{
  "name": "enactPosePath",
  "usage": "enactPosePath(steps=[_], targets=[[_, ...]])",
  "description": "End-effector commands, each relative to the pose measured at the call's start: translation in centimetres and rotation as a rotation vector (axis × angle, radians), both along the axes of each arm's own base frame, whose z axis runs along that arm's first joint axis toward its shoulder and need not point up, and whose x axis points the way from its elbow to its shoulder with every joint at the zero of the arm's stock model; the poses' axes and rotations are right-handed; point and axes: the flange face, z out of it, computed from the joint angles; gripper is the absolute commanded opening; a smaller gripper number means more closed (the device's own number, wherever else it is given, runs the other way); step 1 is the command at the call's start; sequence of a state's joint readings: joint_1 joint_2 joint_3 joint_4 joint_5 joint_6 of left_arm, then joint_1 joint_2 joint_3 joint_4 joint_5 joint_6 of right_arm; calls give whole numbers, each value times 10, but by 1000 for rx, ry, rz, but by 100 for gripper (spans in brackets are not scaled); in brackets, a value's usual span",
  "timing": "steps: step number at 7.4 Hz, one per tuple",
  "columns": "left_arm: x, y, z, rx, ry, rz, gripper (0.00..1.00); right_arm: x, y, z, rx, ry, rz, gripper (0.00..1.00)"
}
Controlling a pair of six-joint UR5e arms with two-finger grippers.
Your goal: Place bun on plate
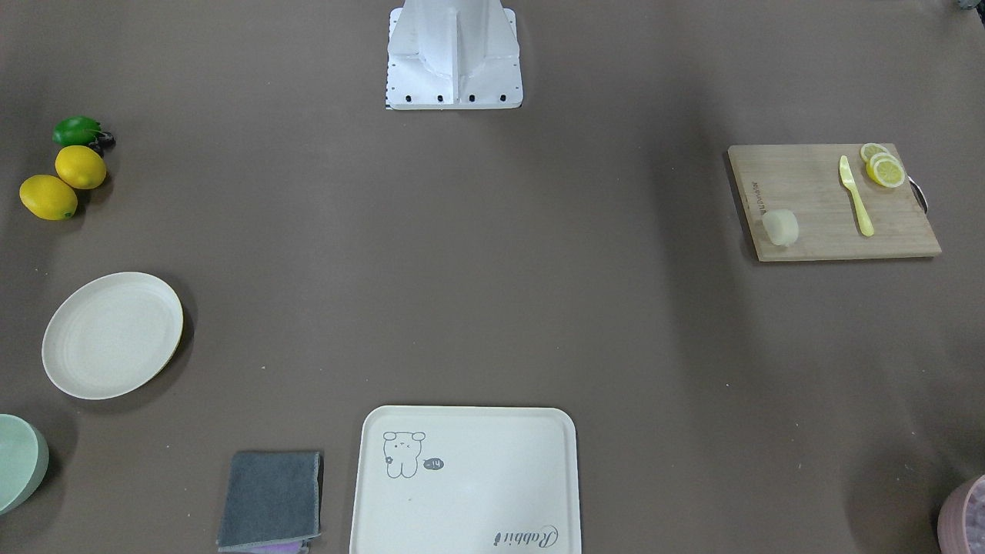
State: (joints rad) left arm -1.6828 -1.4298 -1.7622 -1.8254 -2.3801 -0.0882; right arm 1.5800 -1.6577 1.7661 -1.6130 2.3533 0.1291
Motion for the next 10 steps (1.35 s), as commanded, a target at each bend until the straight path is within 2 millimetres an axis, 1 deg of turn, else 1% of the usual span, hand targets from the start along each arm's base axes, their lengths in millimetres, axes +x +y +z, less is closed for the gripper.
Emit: enactPosePath(steps=[1, 4, 8, 10], targets=[[1, -1, 0, -6, 1, -2, 98, 0, -1, -1, 3, 0, 0, 100], [2, 0, 0, -9, 3, -1, 98, 0, -1, -2, 4, -1, 0, 100], [11, -3, 1, -12, 1, 19, 98, 0, -2, -3, 7, -1, -1, 100], [12, -3, 1, -11, -2, 20, 98, 0, -2, -7, 15, -1, 0, 100]])
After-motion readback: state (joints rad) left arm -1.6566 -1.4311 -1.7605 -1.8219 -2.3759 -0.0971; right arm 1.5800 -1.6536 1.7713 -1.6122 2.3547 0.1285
